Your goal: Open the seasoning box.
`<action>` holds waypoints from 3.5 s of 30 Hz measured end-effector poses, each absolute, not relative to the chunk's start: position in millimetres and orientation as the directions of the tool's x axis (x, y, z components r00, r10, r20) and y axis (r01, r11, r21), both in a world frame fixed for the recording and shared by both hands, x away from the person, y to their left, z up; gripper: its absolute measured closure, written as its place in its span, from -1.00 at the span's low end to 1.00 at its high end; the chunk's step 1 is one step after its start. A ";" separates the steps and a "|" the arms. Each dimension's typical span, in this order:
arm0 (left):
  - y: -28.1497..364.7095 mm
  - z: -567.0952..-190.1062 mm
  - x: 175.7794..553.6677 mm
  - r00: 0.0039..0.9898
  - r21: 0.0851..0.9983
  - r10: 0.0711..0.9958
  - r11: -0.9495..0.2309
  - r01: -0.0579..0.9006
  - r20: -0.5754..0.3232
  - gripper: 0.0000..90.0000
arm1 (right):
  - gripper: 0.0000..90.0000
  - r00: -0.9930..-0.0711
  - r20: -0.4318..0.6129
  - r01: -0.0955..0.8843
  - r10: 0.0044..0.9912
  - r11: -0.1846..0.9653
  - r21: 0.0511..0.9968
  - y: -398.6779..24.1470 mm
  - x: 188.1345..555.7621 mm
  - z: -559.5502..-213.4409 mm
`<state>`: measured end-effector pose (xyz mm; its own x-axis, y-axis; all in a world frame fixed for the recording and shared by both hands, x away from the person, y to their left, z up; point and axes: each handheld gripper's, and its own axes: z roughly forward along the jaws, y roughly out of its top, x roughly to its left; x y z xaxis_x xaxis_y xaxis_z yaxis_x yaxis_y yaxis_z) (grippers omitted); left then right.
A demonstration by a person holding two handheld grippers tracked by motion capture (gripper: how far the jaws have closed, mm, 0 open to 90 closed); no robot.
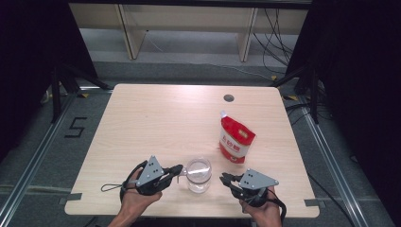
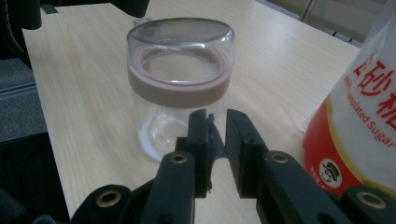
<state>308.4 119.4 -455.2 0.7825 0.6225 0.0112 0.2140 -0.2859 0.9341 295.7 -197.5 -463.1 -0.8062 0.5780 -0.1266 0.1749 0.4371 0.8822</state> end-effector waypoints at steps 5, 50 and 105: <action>119.0 -454.7 308.2 0.783 0.932 0.622 -0.296 0.207 0.024 0.99 | 0.88 -0.818 -0.142 0.162 0.557 0.461 0.872 -192.3 297.7 -459.9; 133.0 -476.7 288.0 0.795 0.899 0.606 -0.333 0.284 -0.027 -0.02 | 0.96 -0.840 -0.203 0.075 0.503 0.478 0.875 -156.5 311.7 -431.3; 153.9 -496.4 293.1 0.741 0.873 0.657 -0.272 0.406 -0.140 -0.67 | -0.01 -0.744 -0.050 0.218 0.666 0.312 0.925 -212.6 293.5 -456.8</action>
<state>293.1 153.9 -496.4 0.7408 0.6570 -0.1399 0.4057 -0.2716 0.8727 293.5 -212.6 -456.8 -0.7443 0.6660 -0.0498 0.2176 0.3123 0.9247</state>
